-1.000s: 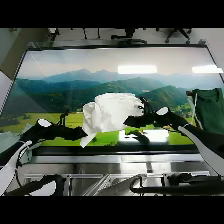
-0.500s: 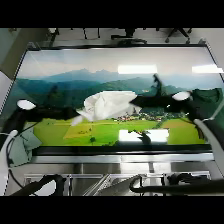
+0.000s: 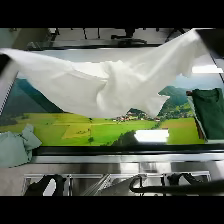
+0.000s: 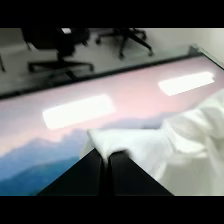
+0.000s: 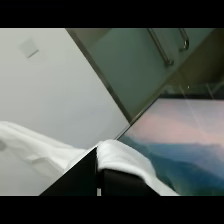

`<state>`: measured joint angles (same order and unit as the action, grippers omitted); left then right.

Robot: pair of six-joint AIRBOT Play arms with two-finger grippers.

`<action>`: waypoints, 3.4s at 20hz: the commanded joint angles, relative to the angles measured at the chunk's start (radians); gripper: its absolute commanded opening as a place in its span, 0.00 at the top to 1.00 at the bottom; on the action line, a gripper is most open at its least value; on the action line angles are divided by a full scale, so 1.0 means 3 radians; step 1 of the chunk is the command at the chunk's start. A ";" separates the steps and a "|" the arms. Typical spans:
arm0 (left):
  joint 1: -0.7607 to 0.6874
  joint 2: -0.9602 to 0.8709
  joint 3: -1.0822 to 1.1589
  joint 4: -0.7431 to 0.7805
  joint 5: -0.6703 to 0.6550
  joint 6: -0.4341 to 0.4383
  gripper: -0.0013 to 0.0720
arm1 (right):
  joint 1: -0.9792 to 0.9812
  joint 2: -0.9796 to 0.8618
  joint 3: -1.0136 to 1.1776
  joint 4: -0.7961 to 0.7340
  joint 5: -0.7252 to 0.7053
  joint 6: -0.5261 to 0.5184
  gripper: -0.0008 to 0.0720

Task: Fold the shirts.

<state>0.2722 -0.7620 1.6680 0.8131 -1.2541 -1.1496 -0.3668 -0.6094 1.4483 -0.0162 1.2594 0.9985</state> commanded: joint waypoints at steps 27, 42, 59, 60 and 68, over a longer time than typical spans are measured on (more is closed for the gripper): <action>-0.1058 -0.3395 0.0841 0.0539 -0.1165 -0.0933 0.02 | -0.0291 -0.2298 -0.0734 -0.0988 -0.0200 -0.0832 0.42; -0.3029 -0.2269 -0.2799 -0.0245 0.1457 -0.1293 0.02 | 0.0552 -0.2439 -0.0889 -0.1593 0.0125 -0.0659 0.23; -0.2748 -0.2954 -0.1601 0.0645 0.0755 -0.1284 0.96 | 0.0764 -0.2457 -0.0816 -0.1400 -0.0168 -0.0712 0.54; -0.2697 -0.2859 -0.1680 0.0819 0.0645 -0.1291 0.96 | 0.0676 -0.2396 -0.0816 -0.1459 -0.0078 -0.0707 0.46; -0.2022 -0.2107 -0.2383 0.1055 0.0562 -0.1219 0.96 | 0.0799 -0.2148 -0.1222 -0.2094 0.0230 -0.0009 0.11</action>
<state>-0.3935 -1.4498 1.0092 1.1130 -1.0679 -1.5360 -0.1879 -1.2640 1.1419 -0.6247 1.3113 0.9405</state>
